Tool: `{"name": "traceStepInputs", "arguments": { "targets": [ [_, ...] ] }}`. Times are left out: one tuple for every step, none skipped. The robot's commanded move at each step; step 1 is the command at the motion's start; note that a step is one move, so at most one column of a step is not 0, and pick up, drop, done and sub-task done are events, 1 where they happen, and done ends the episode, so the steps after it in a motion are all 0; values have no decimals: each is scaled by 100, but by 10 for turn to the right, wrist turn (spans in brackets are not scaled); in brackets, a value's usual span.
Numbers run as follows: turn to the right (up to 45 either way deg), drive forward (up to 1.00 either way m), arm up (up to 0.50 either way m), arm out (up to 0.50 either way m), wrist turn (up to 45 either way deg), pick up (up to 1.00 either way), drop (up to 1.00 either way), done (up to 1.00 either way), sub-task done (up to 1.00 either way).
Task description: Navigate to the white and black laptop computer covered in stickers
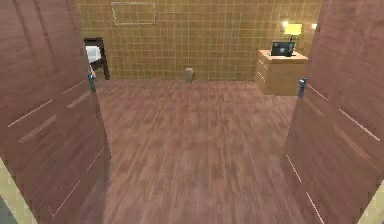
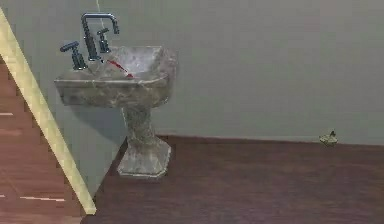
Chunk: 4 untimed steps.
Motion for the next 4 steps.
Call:
{"name": "traceStepInputs", "arguments": {
  "targets": [
    [0,100,0,0,0,0,0,0,0],
    [30,0,0,0,0,0,0,0,0],
    [0,85,0,0,0,0,0,0,0],
    [240,0,0,0,0,0,0,0,0]
  ]
}}
